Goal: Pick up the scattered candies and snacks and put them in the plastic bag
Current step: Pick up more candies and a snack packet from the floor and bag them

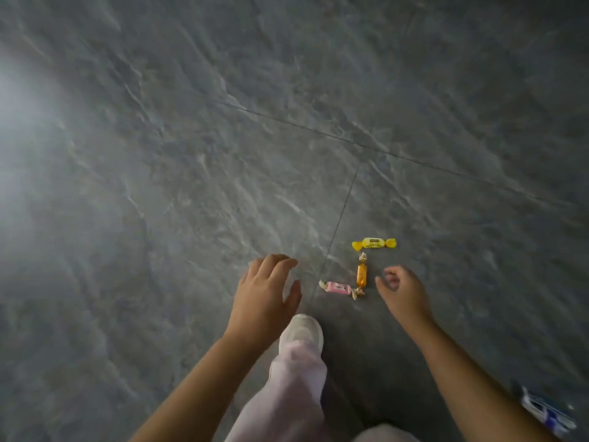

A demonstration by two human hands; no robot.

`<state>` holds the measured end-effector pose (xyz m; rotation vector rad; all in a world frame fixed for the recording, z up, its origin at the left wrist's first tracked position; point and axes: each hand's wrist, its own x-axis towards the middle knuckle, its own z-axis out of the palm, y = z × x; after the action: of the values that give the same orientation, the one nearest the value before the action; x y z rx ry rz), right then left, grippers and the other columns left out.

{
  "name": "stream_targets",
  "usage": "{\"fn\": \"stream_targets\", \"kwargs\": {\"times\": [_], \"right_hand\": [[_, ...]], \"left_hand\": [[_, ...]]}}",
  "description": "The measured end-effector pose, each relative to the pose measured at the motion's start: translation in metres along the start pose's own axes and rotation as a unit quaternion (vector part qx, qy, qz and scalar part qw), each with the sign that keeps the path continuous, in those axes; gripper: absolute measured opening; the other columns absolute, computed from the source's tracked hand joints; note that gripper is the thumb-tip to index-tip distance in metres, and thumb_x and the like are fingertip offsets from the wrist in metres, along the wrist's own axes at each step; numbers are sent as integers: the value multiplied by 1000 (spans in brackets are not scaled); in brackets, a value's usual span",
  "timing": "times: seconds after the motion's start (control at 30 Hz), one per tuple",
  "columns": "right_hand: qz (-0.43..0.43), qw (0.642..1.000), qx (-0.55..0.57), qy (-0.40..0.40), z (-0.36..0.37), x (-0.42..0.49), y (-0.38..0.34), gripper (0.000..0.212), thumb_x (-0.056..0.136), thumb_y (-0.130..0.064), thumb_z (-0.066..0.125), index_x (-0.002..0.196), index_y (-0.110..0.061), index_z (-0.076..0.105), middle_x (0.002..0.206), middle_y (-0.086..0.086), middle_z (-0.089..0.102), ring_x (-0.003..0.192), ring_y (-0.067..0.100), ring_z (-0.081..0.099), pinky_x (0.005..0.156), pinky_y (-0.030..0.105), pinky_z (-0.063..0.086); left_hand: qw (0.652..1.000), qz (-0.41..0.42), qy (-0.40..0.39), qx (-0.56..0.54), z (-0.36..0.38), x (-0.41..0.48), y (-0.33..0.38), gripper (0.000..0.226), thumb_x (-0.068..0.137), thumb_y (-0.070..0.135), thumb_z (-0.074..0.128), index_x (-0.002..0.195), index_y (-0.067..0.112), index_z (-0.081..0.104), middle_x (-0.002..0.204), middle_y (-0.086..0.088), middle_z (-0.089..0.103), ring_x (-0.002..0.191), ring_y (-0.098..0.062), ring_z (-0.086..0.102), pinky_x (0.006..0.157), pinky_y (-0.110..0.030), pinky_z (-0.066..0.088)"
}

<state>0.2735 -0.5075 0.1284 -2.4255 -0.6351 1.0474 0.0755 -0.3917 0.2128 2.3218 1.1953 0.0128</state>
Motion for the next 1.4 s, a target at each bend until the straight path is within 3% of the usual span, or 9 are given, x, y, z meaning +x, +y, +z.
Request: {"fn": "stream_targets", "kwargs": {"times": [0.13,0.3,0.43,0.6,0.8,0.97,1.17,1.3,1.4], "right_hand": [[19,1000,-19,-10,43,45,33,25,76,-18,68,96,-6,59,94,15,63,82,31,59,71,38,48],[-12,998,-40,-45,81,74,53,22,78,-15,68,94,-5,56,84,10,59,70,20,52,51,22,36],[-35,995,-92,-26,97,88,62,33,78,-21,68,102,-7,51,91,9,59,78,23,55,57,27,35],[-68,985,-156,-8,97,104,62,20,80,-12,61,95,-6,51,96,16,61,81,30,56,59,31,37],[-88,993,-70,-34,66,103,78,17,76,-8,63,88,-10,52,95,12,59,79,25,54,62,30,39],[-125,989,-39,74,6,106,103,22,67,-4,68,85,-10,57,83,5,56,74,26,54,57,27,33],[-93,984,-6,149,-41,83,139,23,68,-4,68,89,-8,59,88,10,60,78,24,57,70,37,47],[-98,985,5,142,-49,69,152,21,70,-4,68,89,-8,60,86,7,58,75,21,55,65,25,43],[-98,985,13,142,-52,63,157,20,70,-5,69,88,-11,60,84,3,56,72,17,55,62,14,38]], "left_hand": [[1000,2,0,-10,46,16,-31,40,81,34,40,105,10,60,105,-7,65,94,-27,60,78,-35,46],[1000,13,15,-22,94,22,-52,38,81,34,41,106,12,60,104,-5,65,96,-25,60,79,-32,44],[998,-21,44,-45,121,15,-63,38,81,34,42,106,12,60,104,-4,65,95,-24,60,78,-29,42],[998,-20,45,-44,136,9,-63,38,81,34,42,105,12,60,103,-4,65,94,-23,60,78,-30,43],[998,32,6,-48,156,33,-43,39,80,36,42,104,12,60,103,-5,65,92,-24,61,75,-30,43],[995,89,-20,-35,186,67,-24,39,79,34,41,102,10,61,101,-9,65,90,-30,62,74,-36,48],[990,136,-32,-25,223,111,6,41,74,34,43,101,8,60,100,-12,65,87,-35,60,75,-38,49],[990,137,-41,0,245,133,17,46,72,36,43,102,6,61,97,-16,64,86,-38,59,76,-43,50],[988,133,-65,34,259,143,19,38,74,24,63,105,3,59,98,-21,60,89,-42,56,78,-46,48]]}}
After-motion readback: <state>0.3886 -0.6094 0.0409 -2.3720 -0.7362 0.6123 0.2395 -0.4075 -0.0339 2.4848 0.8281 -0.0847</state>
